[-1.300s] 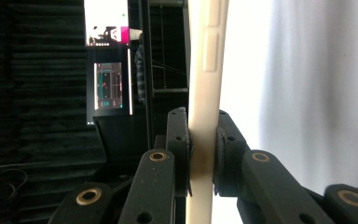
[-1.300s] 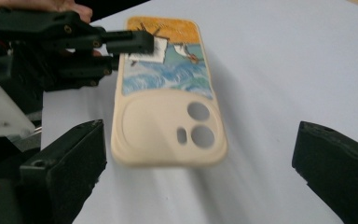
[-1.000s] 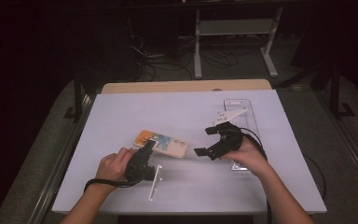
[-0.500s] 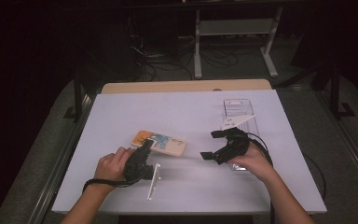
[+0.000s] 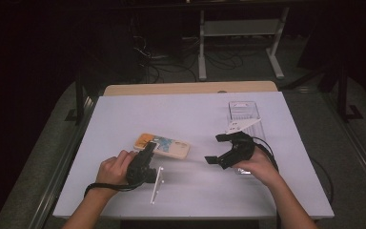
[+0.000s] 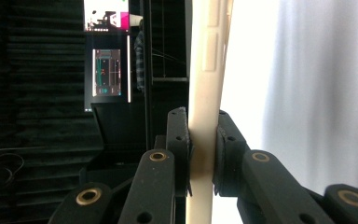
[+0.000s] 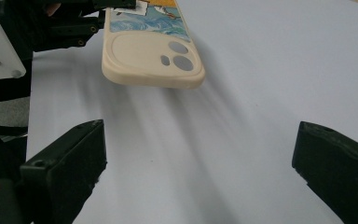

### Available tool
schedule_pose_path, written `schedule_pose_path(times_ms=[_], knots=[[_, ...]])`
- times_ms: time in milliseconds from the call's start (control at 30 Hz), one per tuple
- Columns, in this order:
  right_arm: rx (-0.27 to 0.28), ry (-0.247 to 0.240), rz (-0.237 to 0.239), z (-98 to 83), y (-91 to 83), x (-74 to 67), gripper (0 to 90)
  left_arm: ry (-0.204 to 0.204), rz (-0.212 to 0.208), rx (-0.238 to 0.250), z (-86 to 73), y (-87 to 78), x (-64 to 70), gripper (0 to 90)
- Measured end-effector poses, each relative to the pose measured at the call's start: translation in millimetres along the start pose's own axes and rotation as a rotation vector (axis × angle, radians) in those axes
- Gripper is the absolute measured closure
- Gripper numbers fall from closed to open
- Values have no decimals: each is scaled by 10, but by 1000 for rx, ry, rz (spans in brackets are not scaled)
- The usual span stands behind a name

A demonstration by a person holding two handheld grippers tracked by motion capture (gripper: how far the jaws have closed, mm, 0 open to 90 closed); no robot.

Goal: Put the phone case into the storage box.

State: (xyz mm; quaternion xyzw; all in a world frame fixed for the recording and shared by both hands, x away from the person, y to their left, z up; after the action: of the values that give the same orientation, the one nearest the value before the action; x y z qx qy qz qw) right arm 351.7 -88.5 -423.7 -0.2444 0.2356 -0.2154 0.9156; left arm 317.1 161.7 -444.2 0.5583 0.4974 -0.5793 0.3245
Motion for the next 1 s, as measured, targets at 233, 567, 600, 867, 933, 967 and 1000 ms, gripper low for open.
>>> schedule_pose_path(times_ms=[233, 567, 600, 867, 933, 967, 1000], knots=[[-3, 0, 0, 0, 11, 2, 26, -71, -27, -4, -25, 9, -21, 792], [-3, -2, -2, 4, 22, 7, 28, -214, -72, -1, -54, 45, -38, 792], [-3, 1, -1, 4, 22, 7, 28, -228, -77, -5, -61, 48, -37, 792], [-1, -6, 3, 8, 25, 15, 39, -314, -109, -9, -76, 62, -62, 792], [-7, 8, 2, 2, 22, 8, 39, -325, -117, -8, -75, 64, -62, 792], [-5, 5, 3, 4, 23, 9, 39, -330, -117, -10, -79, 65, -71, 792], [-5, 5, 3, 4, 22, 11, 39, -344, -126, -11, -80, 64, -71, 792]])
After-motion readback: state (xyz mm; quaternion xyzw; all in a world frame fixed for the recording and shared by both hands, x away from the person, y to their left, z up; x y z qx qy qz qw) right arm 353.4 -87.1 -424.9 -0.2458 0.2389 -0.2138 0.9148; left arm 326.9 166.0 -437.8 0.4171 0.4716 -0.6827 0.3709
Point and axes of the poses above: each handheld gripper's, and its own axes: y roughly forward along the jaws, z roughly out of its top, x roughly to its right, the point moved 6 cm from there along y, roughly forward along the jaws, and after that the axes turned 8 degrees about y, right-handed, at the moved point
